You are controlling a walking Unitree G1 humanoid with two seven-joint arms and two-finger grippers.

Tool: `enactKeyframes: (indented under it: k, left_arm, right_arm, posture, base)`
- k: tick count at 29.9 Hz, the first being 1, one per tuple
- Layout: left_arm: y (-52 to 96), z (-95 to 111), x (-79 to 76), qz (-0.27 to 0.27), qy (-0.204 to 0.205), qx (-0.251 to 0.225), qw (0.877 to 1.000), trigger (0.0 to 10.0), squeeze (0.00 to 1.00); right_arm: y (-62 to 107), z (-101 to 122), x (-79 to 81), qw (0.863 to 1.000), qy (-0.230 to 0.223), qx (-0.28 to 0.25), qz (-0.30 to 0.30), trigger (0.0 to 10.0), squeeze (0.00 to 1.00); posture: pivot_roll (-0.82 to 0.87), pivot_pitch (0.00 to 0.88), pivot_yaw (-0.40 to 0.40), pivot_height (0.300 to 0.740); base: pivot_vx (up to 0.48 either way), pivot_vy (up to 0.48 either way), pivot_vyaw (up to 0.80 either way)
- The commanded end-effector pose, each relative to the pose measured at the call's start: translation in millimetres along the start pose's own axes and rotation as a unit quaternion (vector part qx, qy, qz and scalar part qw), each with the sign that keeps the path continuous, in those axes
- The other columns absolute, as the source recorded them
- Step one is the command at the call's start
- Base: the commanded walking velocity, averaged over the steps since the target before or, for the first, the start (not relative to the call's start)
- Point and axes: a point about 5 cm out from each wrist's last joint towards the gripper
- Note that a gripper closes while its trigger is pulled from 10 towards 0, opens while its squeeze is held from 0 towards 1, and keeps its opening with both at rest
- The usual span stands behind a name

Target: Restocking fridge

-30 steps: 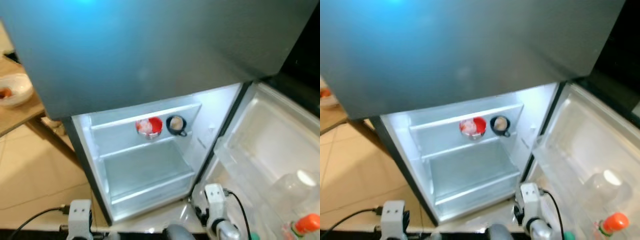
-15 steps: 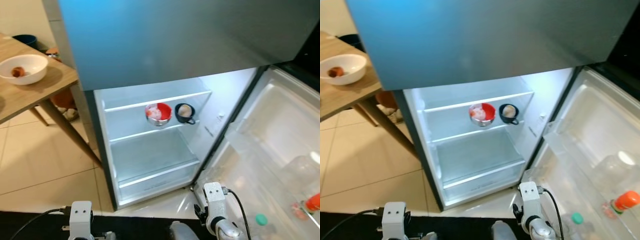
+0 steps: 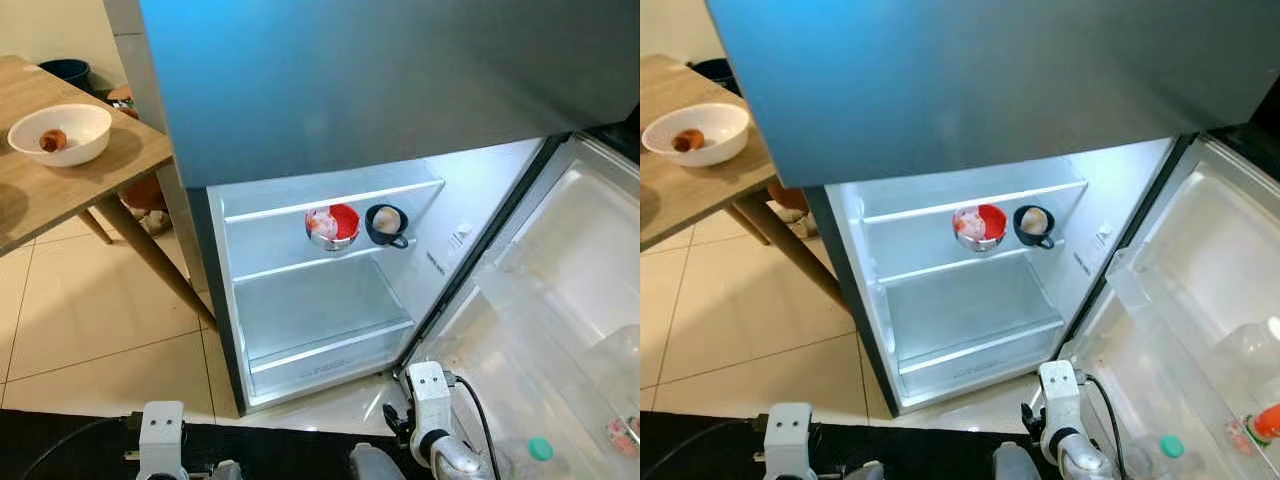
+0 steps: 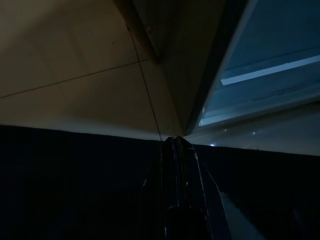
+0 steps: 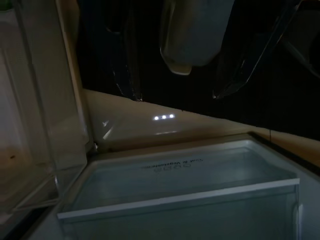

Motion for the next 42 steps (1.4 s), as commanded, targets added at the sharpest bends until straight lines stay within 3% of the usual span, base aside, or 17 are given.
enactKeyframes:
  k: [1,13,42]
  left_arm:
    - [1.9,-4.1,-1.1,-0.004,-0.007,0.011,1.000,10.0,0.00]
    - [1.1,-4.4,-0.9,-0.005,-0.009,0.016,1.000,10.0,0.00]
    - [-0.2,-6.2,-0.2,-0.010,-0.014,0.027,0.999,10.0,0.00]
  right_arm:
    - [1.5,-3.7,1.0,1.000,-0.002,0.005,-0.001,10.0,0.00]
    - [2.3,-6.1,1.8,1.000,-0.007,0.009,0.000,10.0,0.00]
    - [3.3,-11.6,0.6,0.999,0.003,0.032,-0.021,10.0,0.00]
  posture:
    - [-0.08,0.110,-0.038,0.696]
    - [-0.08,0.115,-0.037,0.740]
    - [-0.08,0.118,-0.034,0.740]
  base:
    - [0.000,0.000,0.00]
    - [0.000,0.000,0.00]
    - [0.000,0.000,0.00]
Point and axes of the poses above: a point about 5 cm out from each wrist's last joint towards the gripper, its own y axis pointing back from the gripper into the wrist, its own z axis along the axis of the wrist's last joint, x = y × z, and after that the axes turned 11 degrees about y, right-handed
